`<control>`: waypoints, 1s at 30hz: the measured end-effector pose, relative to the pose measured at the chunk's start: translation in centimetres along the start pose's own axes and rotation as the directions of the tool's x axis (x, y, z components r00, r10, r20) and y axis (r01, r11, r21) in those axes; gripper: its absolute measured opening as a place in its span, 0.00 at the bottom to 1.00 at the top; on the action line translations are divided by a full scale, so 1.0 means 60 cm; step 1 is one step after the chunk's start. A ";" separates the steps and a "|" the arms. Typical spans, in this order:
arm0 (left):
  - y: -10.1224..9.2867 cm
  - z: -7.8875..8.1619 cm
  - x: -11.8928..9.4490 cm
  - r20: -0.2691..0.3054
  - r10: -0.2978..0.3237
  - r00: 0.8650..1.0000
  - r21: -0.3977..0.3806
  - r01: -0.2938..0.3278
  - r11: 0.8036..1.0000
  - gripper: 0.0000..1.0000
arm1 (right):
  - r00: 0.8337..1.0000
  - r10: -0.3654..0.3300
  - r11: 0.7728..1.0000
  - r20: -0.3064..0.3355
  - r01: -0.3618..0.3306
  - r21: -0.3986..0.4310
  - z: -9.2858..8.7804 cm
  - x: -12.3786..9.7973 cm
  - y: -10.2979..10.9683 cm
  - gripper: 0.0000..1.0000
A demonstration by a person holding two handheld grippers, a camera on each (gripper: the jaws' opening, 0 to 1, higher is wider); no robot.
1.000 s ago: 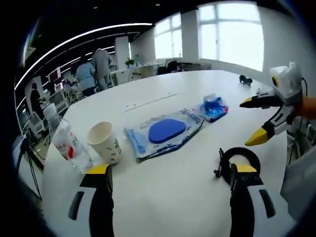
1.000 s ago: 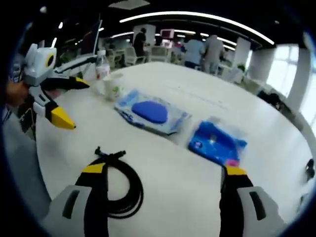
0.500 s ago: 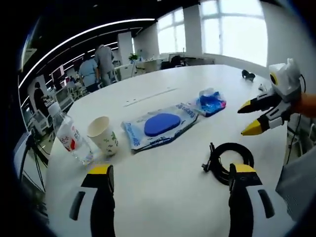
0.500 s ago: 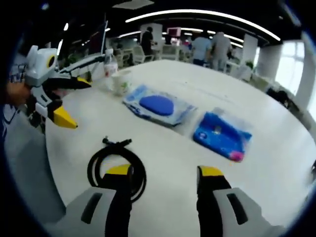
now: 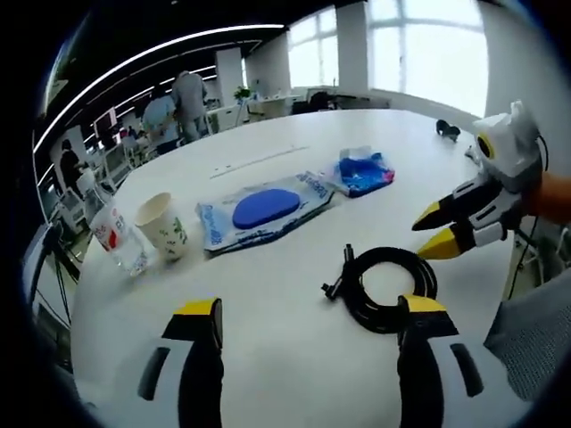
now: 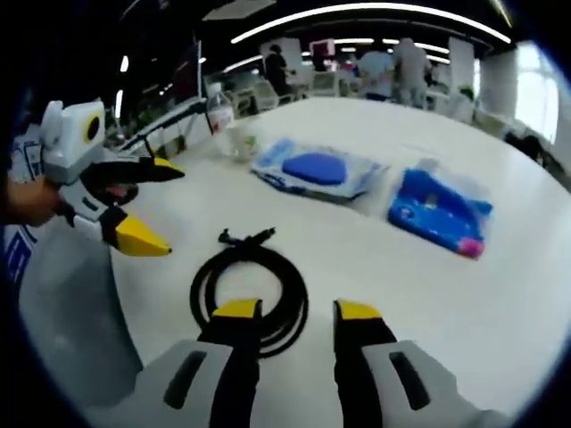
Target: Arrange the tabletop items into an orderly group along one side of the table until the central work area is clear of visible clutter.
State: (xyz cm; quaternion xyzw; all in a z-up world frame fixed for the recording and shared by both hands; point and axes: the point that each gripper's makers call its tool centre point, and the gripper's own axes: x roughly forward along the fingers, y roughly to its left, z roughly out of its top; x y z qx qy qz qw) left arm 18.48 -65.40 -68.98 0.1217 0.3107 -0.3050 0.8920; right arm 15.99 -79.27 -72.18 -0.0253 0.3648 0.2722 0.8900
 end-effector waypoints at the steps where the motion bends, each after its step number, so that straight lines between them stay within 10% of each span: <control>1: -0.006 -0.003 0.002 -0.012 -0.003 1.000 -0.009 0.003 1.000 0.74 | 1.000 0.005 1.000 -0.001 -0.005 0.003 -0.001 0.000 0.001 0.28; 30: -0.077 -0.044 0.046 -0.166 -0.097 0.981 -0.104 0.081 0.991 0.33 | 0.993 0.048 0.999 -0.105 -0.046 0.021 -0.016 0.032 0.018 0.11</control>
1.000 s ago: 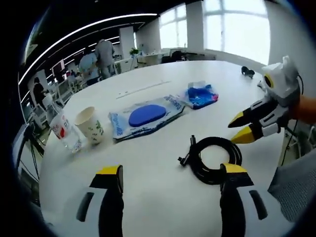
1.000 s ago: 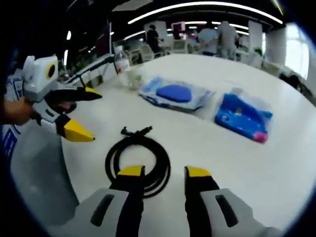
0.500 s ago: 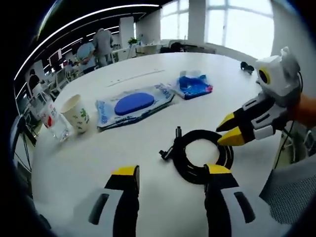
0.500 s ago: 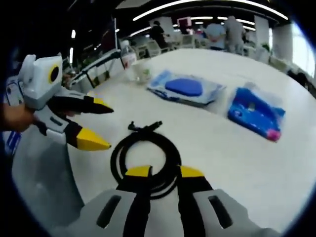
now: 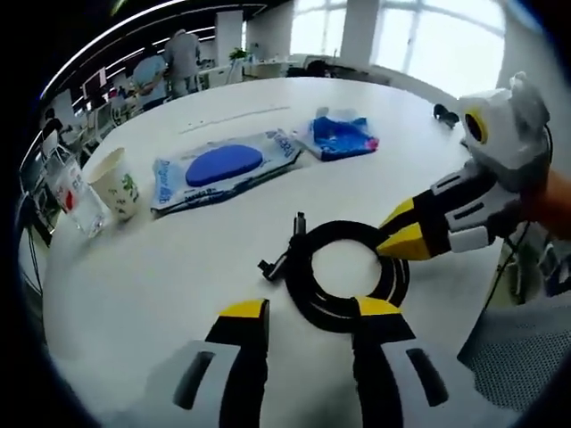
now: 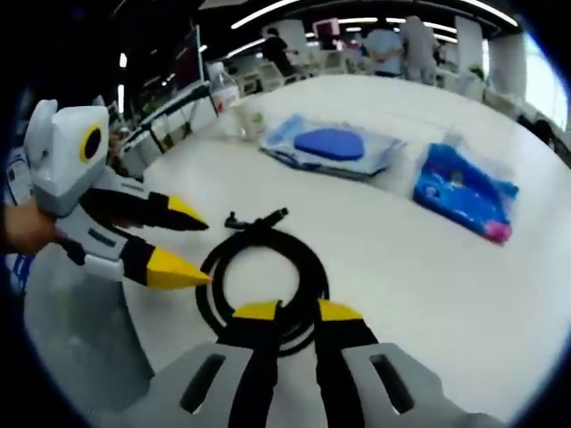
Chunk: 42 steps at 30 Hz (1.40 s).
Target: Arrange the tabletop items into an orderly group along one side of the table until the central work area is clear of visible clutter.
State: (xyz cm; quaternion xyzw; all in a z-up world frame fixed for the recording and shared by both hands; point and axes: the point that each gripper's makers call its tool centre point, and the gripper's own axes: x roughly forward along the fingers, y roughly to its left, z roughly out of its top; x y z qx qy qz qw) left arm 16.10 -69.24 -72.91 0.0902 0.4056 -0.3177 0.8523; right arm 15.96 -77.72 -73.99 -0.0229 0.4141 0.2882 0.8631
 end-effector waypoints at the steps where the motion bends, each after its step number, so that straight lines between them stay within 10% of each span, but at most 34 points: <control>1: -0.001 -0.002 0.004 -0.008 -0.001 1.000 0.005 0.001 1.000 0.32 | 1.000 -0.005 1.000 -0.003 0.005 -0.017 0.000 0.000 0.001 0.11; 4: 0.004 -0.001 0.007 -0.007 0.020 1.000 0.030 -0.020 0.999 0.32 | 0.999 -0.042 0.991 0.030 0.045 -0.122 0.007 0.002 -0.003 0.18; 17: 0.003 -0.007 0.022 -0.038 -0.008 0.999 -0.116 0.004 0.993 0.21 | 0.999 -0.035 0.999 -0.022 0.035 0.010 0.006 0.012 -0.010 0.15; 42: 0.059 0.033 0.011 -0.032 0.052 0.998 0.011 -0.052 0.999 0.09 | 1.000 0.005 0.996 -0.021 -0.003 0.091 0.024 0.019 0.019 0.10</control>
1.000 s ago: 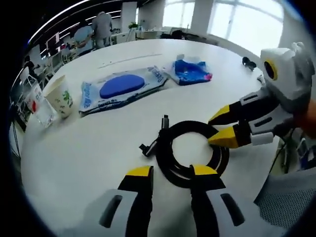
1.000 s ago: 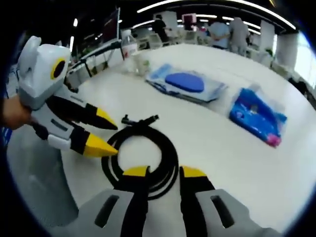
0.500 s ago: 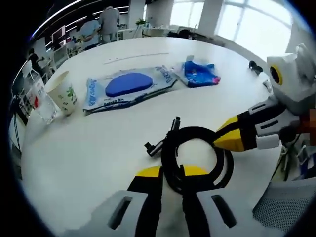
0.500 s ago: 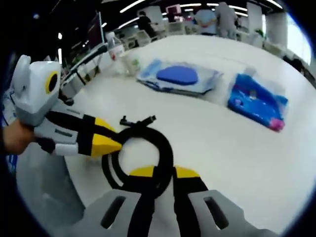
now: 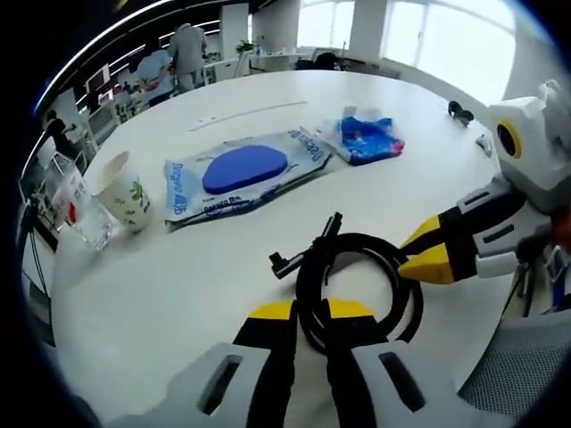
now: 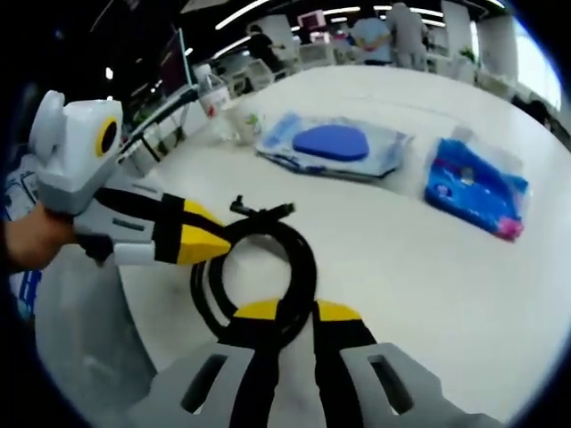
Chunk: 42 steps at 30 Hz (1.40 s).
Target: Arrange the tabletop items into an orderly group along one side of the table until the central work area is clear of visible clutter.
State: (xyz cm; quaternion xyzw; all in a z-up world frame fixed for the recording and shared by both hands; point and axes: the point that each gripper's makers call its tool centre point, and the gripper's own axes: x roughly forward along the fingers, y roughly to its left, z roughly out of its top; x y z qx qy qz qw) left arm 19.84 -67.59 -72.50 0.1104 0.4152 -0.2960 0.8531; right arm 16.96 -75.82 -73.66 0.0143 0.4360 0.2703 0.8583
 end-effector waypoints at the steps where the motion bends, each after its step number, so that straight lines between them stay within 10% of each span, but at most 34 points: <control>1: 0.002 0.002 0.000 0.001 0.000 1.000 0.005 0.000 1.000 0.09 | 1.000 0.001 1.000 0.003 -0.001 0.003 0.001 0.001 0.000 0.10; 42: 0.029 0.027 0.055 -0.057 0.022 0.998 0.134 -0.014 0.991 0.11 | 0.996 -0.012 0.990 0.083 0.023 -0.139 0.031 0.026 -0.021 0.06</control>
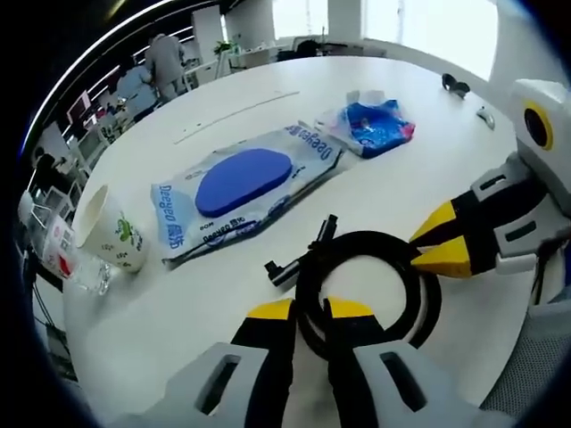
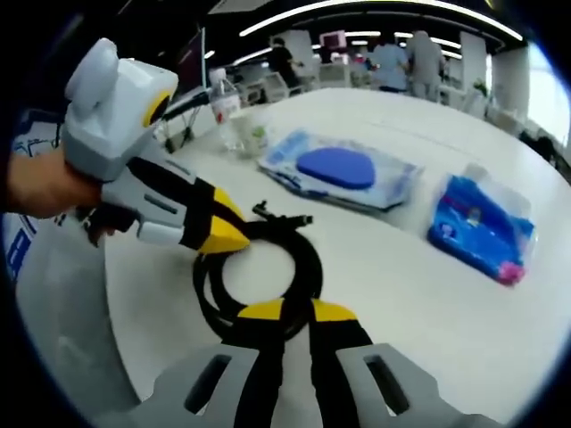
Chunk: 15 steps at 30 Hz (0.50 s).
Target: Arrange the tabletop items into an orderly group along one side of the table until the central work area is clear of visible clutter.
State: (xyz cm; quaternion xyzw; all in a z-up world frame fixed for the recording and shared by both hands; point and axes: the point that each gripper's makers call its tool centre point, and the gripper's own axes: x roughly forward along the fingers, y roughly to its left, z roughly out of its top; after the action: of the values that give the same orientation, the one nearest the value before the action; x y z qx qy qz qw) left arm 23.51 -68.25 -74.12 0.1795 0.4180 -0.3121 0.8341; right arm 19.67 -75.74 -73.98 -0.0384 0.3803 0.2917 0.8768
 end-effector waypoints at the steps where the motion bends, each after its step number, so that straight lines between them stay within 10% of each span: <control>1: 0.000 0.001 0.000 0.000 0.000 1.000 0.001 0.000 1.000 0.11 | 1.000 -0.002 1.000 -0.001 0.002 0.000 0.000 0.000 -0.001 0.06; 15: -0.002 0.012 0.002 0.025 -0.007 1.000 0.043 0.006 0.999 0.12 | 1.000 0.003 0.999 -0.004 -0.003 0.036 -0.001 -0.002 -0.007 0.08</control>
State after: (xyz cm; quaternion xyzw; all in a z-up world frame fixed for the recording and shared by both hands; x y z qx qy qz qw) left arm 23.87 -68.78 -73.79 0.1920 0.4012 -0.3258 0.8343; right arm 19.82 -76.17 -74.01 -0.0225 0.3875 0.2860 0.8761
